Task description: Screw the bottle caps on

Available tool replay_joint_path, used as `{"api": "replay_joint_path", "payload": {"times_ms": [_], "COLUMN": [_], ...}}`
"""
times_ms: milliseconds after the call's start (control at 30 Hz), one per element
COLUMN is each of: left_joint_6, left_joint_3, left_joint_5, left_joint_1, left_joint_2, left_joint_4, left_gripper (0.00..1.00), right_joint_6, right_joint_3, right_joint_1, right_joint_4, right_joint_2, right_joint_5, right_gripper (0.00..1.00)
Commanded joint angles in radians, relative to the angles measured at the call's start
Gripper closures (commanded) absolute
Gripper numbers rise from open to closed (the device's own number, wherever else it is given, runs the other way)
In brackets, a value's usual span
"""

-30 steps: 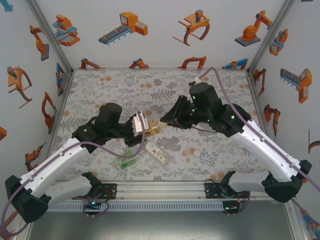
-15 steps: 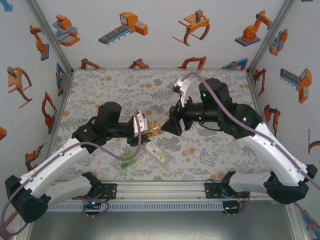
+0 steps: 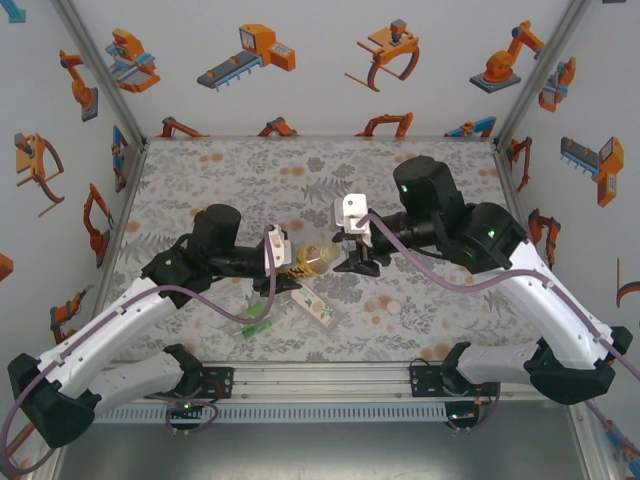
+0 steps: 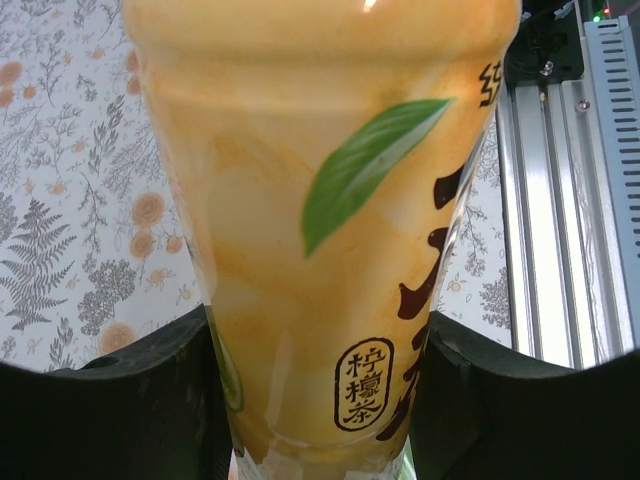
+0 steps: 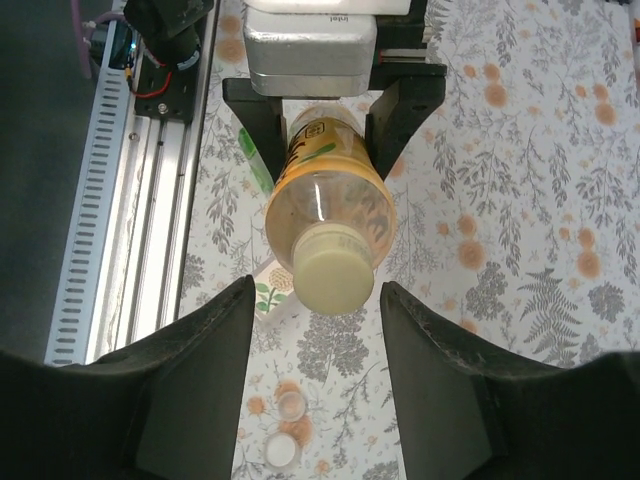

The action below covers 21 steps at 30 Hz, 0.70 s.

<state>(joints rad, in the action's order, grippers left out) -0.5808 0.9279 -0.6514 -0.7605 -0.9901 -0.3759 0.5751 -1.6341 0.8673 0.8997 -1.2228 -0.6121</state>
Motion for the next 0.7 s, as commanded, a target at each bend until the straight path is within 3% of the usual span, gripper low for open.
{"api": "replay_joint_path", "payload": {"times_ms": [0, 133, 333, 433, 567, 667], "left_joint_6": [-0.009, -0.008, -0.009, -0.01, 0.003, 0.004], "left_joint_3": [0.031, 0.029, 0.026, 0.025, 0.015, 0.006], "left_joint_5": [-0.039, -0.036, -0.023, 0.0, 0.059, 0.099], "left_joint_1": [-0.004, -0.005, -0.004, -0.004, -0.004, -0.006], "left_joint_2": [0.015, 0.014, 0.021, 0.021, 0.021, 0.021], "left_joint_4": [-0.009, -0.009, -0.009, -0.009, 0.011, 0.028], "left_gripper": [1.0, 1.0, 1.0, 1.0, 1.0, 1.0], "right_joint_6": [0.025, 0.006, -0.117, -0.36, -0.855, -1.219], "right_joint_3": [-0.001, -0.001, 0.016, 0.055, 0.111, 0.122], "right_joint_1": [0.003, 0.004, 0.005, 0.006, 0.007, 0.007], "right_joint_4": [-0.056, -0.071, -0.081, -0.171, -0.262, -0.216], "right_joint_2": [0.004, -0.002, -0.002, 0.005, 0.014, 0.013], "right_joint_5": [-0.049, -0.057, -0.029, 0.079, 0.3, 0.455], "right_gripper": [0.53, 0.62, 0.85, 0.95, 0.98, 0.96]}}
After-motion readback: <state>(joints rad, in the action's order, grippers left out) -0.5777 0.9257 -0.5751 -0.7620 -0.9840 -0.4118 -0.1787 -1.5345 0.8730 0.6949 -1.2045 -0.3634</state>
